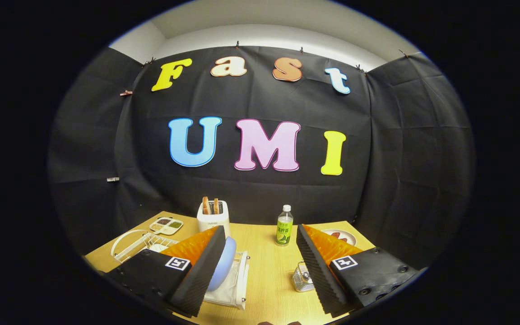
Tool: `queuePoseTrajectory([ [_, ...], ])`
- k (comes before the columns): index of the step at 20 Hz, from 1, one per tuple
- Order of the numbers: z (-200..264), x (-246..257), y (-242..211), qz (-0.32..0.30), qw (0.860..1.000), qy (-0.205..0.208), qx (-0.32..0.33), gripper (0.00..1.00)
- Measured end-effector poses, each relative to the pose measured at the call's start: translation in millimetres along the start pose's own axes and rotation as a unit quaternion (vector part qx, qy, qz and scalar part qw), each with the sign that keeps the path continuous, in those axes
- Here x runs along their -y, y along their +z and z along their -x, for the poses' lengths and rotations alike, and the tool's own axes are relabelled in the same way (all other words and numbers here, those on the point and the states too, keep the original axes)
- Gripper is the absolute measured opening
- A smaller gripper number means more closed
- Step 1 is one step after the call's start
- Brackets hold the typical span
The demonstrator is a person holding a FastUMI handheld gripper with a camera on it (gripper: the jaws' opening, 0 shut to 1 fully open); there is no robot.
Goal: Take the plate from the dish rack, then take the spoon from the basket and place it into the plate.
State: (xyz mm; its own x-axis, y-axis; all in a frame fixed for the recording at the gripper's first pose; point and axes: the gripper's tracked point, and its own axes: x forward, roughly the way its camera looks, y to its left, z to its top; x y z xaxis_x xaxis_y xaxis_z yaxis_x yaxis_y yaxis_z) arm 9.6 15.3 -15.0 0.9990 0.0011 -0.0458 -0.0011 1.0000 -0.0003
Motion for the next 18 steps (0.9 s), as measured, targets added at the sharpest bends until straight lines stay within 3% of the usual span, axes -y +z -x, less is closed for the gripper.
queuePoseTrajectory([
  [12, -28.9, -23.7, -13.2, -0.012, 0.999, 0.025, -0.036, 0.98],
  [18, -70.7, -40.9, -48.9, -0.028, 0.992, 0.029, -0.116, 0.98],
])
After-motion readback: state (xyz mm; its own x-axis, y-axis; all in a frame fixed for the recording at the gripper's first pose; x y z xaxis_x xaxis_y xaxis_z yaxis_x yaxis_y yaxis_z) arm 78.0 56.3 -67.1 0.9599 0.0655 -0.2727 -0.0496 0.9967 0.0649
